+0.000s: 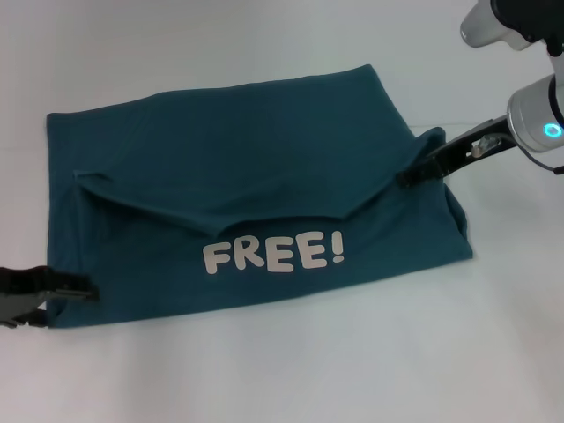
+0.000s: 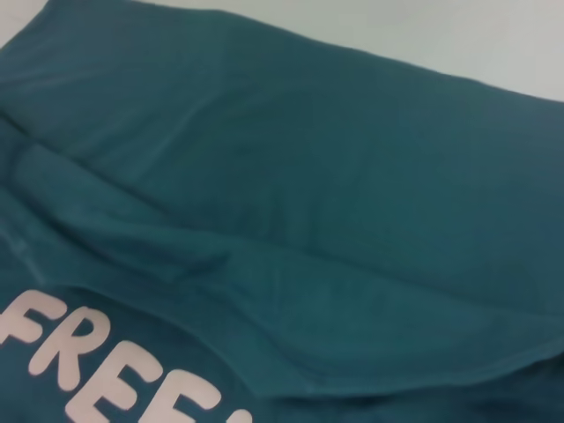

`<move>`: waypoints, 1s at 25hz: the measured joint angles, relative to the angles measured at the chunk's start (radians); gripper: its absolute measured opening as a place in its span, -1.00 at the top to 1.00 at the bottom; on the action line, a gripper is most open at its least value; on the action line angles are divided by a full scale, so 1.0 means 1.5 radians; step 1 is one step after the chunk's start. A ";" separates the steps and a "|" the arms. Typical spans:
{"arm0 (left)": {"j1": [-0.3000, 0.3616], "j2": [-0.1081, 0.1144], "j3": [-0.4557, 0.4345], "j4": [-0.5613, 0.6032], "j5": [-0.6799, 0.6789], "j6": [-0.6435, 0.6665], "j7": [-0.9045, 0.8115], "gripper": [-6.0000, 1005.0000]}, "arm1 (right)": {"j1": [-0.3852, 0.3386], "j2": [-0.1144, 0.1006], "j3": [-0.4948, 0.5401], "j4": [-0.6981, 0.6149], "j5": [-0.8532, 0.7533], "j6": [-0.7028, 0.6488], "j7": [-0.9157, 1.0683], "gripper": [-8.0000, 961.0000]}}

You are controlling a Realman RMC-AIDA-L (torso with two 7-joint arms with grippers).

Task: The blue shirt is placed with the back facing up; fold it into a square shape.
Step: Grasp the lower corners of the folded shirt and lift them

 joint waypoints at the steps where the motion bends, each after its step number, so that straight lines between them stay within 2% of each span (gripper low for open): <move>1: -0.002 0.001 0.000 -0.006 0.001 0.001 -0.006 -0.82 | -0.001 0.001 -0.001 -0.002 0.000 -0.001 -0.002 -0.94; 9: -0.013 0.005 -0.002 -0.019 0.001 -0.004 -0.036 -0.82 | -0.001 0.008 -0.004 -0.003 -0.001 -0.041 -0.038 -0.93; 25: -0.015 0.007 -0.010 -0.047 0.037 -0.040 -0.049 -0.80 | 0.001 0.021 -0.011 -0.004 0.004 -0.059 -0.067 -0.92</move>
